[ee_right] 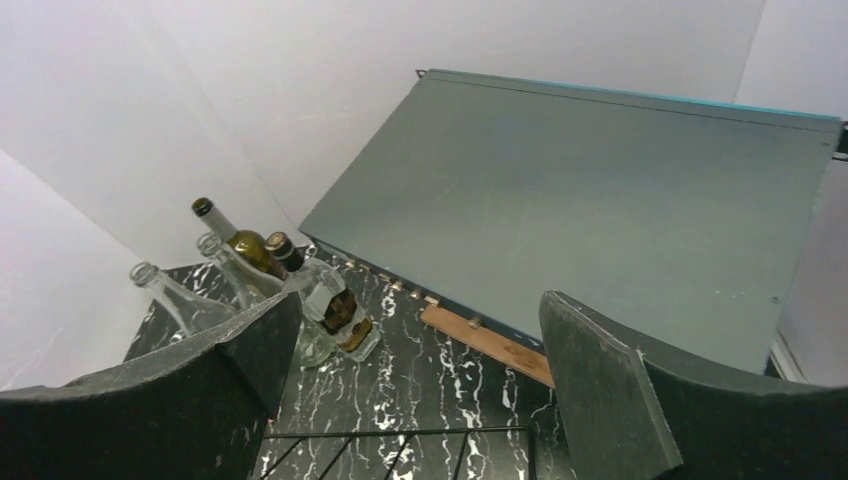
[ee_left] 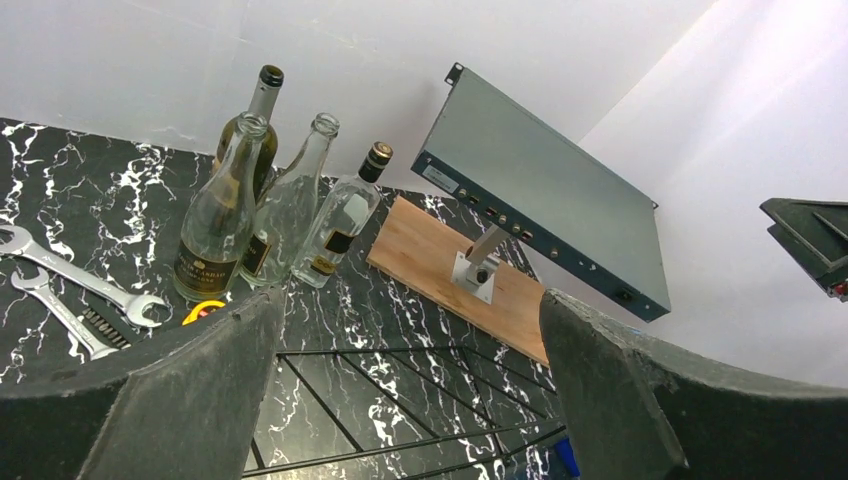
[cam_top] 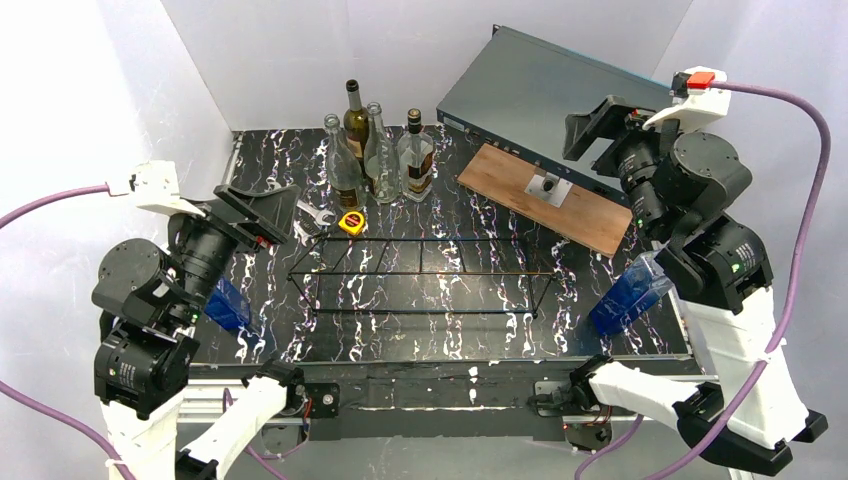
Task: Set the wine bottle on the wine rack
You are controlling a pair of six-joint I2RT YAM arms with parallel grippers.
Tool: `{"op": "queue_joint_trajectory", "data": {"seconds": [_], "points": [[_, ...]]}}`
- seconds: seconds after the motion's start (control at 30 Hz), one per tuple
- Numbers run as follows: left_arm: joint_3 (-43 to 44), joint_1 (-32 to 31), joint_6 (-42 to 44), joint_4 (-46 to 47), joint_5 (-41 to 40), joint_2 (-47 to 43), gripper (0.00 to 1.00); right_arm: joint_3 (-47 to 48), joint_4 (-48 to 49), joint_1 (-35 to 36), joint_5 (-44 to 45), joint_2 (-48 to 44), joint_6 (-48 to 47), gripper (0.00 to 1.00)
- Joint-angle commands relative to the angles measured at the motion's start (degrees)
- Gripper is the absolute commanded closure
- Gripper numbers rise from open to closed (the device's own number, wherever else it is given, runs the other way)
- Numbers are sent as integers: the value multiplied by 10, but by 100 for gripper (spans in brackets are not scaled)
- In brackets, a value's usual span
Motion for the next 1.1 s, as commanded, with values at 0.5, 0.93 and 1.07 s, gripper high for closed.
{"op": "queue_joint_trajectory", "data": {"seconds": [0.5, 0.93, 1.07], "points": [[-6, 3, 85, -113, -75, 16, 1, -63, 44, -2, 30, -26, -31, 2], [50, 3, 122, -270, -415, 141, 1, -98, 88, -2, -40, -42, -41, 2], [32, 3, 126, -269, -516, 139, 1, -102, 95, -2, -118, -37, -63, 2]]}}
